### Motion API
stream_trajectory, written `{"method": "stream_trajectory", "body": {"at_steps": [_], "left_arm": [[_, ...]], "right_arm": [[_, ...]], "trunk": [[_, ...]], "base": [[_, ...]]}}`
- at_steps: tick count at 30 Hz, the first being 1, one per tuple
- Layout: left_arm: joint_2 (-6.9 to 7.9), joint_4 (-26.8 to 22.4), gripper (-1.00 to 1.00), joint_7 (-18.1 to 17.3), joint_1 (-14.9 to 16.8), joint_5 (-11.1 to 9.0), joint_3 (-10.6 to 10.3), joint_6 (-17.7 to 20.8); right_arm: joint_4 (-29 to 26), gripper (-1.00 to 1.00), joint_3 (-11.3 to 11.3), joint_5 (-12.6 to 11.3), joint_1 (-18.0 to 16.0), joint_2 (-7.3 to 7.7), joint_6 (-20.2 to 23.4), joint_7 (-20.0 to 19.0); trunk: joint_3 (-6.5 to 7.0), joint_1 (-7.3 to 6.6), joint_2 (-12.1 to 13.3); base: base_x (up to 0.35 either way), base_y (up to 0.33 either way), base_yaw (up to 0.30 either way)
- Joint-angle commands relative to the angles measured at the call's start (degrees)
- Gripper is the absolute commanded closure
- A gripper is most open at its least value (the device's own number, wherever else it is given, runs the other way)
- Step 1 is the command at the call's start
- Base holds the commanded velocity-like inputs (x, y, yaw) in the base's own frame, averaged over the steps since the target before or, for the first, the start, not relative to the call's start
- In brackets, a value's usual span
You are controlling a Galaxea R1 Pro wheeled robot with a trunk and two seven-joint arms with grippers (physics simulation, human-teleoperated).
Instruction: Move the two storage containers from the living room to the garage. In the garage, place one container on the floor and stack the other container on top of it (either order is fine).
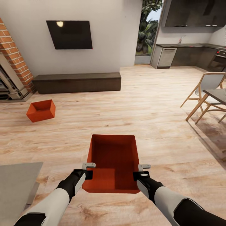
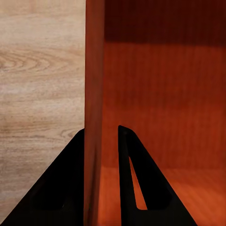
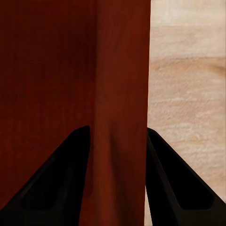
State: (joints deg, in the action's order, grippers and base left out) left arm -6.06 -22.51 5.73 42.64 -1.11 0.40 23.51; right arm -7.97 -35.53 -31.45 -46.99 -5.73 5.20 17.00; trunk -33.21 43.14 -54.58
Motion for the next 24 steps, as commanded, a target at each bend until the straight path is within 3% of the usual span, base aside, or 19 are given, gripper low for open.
{"method": "stream_trajectory", "body": {"at_steps": [1, 24], "left_arm": [[-0.09, 0.0, 1.00, 0.4, 0.0, -0.5, 0.2, 0.3], [-0.10, 0.0, 1.00, 0.4, 0.0, -0.4, 0.2, 0.3]], "right_arm": [[-1.4, 1.00, -0.1, 0.3, 0.0, -0.09, 0.4, 0.4], [-1.4, 1.00, -0.1, 0.3, 0.0, -0.07, 0.4, 0.4]], "trunk": [[0.23, -0.22, 0.4], [6.40, -5.27, 9.6]], "base": [[0.000, 0.000, 0.000], [0.000, 0.000, 0.000]]}}
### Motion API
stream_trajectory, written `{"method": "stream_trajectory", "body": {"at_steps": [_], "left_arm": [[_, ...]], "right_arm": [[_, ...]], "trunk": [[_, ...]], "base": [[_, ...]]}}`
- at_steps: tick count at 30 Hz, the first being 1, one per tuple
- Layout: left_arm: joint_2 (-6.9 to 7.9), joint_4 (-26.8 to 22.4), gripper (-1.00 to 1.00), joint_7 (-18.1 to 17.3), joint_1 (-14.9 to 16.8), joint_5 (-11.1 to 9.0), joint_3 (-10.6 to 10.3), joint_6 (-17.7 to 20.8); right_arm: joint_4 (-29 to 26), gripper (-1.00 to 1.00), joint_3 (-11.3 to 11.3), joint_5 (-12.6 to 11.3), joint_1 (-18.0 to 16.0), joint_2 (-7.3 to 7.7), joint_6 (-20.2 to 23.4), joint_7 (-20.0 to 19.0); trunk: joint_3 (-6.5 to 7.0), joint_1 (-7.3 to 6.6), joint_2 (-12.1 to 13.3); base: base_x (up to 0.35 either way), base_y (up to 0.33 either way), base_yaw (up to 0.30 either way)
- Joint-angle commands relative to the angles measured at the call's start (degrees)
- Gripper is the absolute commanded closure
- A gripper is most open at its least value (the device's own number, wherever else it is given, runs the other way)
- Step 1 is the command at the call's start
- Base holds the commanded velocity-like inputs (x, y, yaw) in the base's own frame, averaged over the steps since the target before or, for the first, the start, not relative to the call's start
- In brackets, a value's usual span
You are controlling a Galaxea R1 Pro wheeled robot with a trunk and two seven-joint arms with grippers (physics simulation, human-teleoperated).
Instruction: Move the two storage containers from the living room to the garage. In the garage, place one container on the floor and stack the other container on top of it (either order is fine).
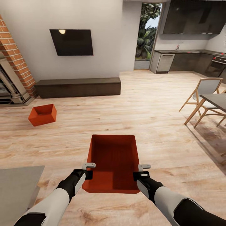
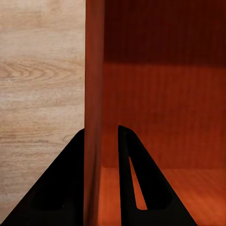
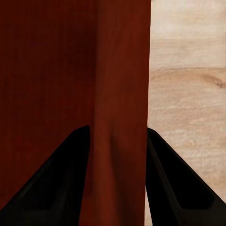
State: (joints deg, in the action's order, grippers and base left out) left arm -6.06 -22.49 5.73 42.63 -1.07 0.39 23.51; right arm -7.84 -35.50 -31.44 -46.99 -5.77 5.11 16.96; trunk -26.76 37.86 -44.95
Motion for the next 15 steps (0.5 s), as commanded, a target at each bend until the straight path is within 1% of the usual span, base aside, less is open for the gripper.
{"method": "stream_trajectory", "body": {"at_steps": [1, 15], "left_arm": [[-0.09, 0.0, 1.00, 0.4, 0.0, -0.4, 0.2, 0.3], [-0.09, 0.0, 1.00, 0.4, 0.0, -0.5, 0.2, 0.3]], "right_arm": [[-1.6, 1.00, -0.1, 0.2, 0.0, -0.03, 0.4, 0.4], [-1.6, 1.00, -0.1, 0.3, 0.0, -0.03, 0.4, 0.4]], "trunk": [[0.22, -0.22, 0.4], [3.97, -3.29, 6.0]], "base": [[0.000, 0.000, 0.000], [0.000, 0.000, 0.000]]}}
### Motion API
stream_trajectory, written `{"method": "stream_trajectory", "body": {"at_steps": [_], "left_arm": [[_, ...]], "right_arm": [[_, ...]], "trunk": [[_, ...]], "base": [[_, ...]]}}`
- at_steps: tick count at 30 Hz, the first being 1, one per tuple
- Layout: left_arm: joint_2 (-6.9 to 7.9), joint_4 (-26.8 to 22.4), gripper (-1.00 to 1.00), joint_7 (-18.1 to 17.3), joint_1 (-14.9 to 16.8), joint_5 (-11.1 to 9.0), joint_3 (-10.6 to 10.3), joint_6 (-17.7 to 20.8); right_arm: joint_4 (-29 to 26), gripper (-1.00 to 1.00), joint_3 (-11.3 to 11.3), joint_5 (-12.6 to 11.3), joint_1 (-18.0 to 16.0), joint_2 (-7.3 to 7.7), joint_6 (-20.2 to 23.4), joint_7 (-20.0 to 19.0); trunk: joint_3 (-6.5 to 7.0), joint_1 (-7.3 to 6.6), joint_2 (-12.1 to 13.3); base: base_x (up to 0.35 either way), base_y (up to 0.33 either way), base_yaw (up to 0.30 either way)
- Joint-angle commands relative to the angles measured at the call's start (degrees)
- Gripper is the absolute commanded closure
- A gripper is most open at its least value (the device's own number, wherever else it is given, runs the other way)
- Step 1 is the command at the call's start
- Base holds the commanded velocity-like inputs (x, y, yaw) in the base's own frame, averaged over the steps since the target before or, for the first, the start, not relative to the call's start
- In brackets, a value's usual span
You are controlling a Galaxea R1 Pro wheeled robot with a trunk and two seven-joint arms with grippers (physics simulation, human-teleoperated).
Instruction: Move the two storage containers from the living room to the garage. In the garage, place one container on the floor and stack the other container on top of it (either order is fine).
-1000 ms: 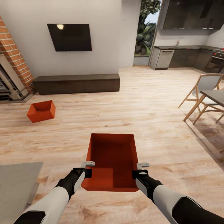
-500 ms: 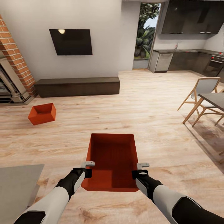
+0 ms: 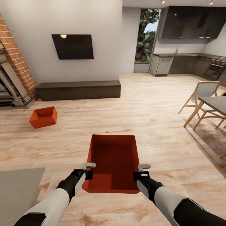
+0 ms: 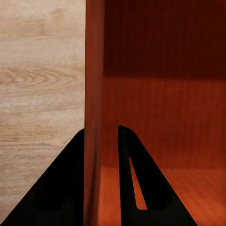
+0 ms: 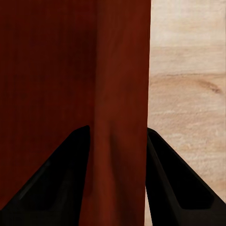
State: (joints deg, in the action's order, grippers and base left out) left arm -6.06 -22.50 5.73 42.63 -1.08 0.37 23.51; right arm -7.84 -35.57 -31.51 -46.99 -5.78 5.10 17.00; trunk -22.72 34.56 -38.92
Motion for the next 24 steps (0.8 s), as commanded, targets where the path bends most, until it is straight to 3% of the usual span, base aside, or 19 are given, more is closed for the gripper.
{"method": "stream_trajectory", "body": {"at_steps": [1, 24], "left_arm": [[-0.10, 0.0, 1.00, 0.4, 0.0, -0.5, 0.2, 0.3], [-0.10, 0.0, 1.00, 0.4, 0.0, -0.4, 0.2, 0.2]], "right_arm": [[-1.6, 1.00, 0.0, 0.3, 0.0, -0.02, 0.4, 0.4], [-1.6, 1.00, 0.0, 0.3, 0.0, -0.02, 0.4, 0.3]], "trunk": [[0.21, -0.21, 0.4], [6.38, -5.26, 9.6]], "base": [[0.000, 0.000, 0.000], [0.000, 0.000, 0.000]]}}
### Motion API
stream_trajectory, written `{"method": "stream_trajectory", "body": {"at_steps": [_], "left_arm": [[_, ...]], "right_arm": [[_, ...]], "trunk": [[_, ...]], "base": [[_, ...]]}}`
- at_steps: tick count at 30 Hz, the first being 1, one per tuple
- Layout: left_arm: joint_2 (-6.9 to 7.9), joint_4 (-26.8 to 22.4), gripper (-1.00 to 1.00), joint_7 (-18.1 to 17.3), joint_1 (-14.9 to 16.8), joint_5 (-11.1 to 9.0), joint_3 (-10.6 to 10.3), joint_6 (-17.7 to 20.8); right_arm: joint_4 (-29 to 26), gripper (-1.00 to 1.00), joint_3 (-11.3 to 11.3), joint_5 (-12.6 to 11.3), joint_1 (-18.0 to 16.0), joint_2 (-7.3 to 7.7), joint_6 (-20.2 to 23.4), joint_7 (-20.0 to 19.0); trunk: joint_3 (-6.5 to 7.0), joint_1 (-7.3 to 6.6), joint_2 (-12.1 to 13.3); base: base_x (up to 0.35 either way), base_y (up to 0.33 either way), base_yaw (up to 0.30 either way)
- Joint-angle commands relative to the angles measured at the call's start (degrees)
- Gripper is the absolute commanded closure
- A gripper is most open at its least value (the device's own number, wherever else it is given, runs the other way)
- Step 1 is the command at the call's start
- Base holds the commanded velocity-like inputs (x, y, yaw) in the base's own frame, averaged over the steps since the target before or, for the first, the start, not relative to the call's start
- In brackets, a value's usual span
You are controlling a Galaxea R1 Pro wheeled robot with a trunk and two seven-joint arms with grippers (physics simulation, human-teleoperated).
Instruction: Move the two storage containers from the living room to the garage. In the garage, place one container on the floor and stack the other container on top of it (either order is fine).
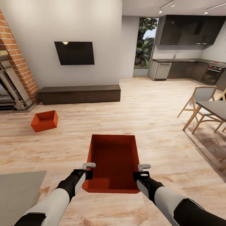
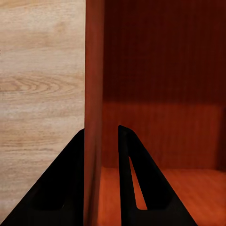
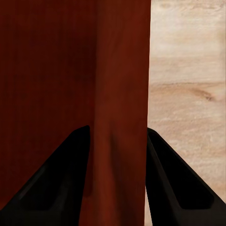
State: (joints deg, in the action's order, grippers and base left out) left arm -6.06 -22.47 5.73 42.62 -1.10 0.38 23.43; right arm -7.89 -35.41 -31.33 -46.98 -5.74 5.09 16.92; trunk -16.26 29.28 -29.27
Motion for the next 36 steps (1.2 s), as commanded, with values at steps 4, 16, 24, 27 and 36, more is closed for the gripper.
{"method": "stream_trajectory", "body": {"at_steps": [4, 16, 24, 27, 36], "left_arm": [[-0.09, 0.0, 1.00, 0.4, 0.0, -0.4, 0.1, 0.2], [-0.09, 0.0, 1.00, 0.4, 0.0, -0.4, 0.1, 0.2], [-0.09, 0.0, 1.00, 0.4, 0.0, -0.4, 0.1, 0.1], [-0.09, 0.0, 1.00, 0.4, 0.0, -0.4, 0.1, 0.1], [-0.09, 0.0, 1.00, 0.4, 0.0, -0.4, 0.1, 0.0]], "right_arm": [[-1.5, 1.00, -0.1, 0.1, 0.0, -0.01, 0.4, 0.4], [-1.5, 1.00, -0.1, 0.1, 0.0, -0.06, 0.4, 0.5], [-1.5, 1.00, -0.1, 0.1, 0.0, -0.06, 0.4, 0.5], [-1.5, 1.00, -0.1, 0.1, 0.0, -0.06, 0.4, 0.5], [-1.5, 1.00, 0.0, 0.1, 0.0, -0.06, 0.4, 0.5]], "trunk": [[0.87, -0.86, 1.5], [3.51, -3.50, 6.4], [4.23, -3.50, 6.4], [4.51, -3.50, 6.4], [5.33, -3.50, 6.4]], "base": [[0.000, 0.000, 0.000], [0.000, 0.000, 0.000], [0.000, 0.000, 0.000], [0.000, 0.000, 0.000], [0.000, 0.000, 0.000]]}}
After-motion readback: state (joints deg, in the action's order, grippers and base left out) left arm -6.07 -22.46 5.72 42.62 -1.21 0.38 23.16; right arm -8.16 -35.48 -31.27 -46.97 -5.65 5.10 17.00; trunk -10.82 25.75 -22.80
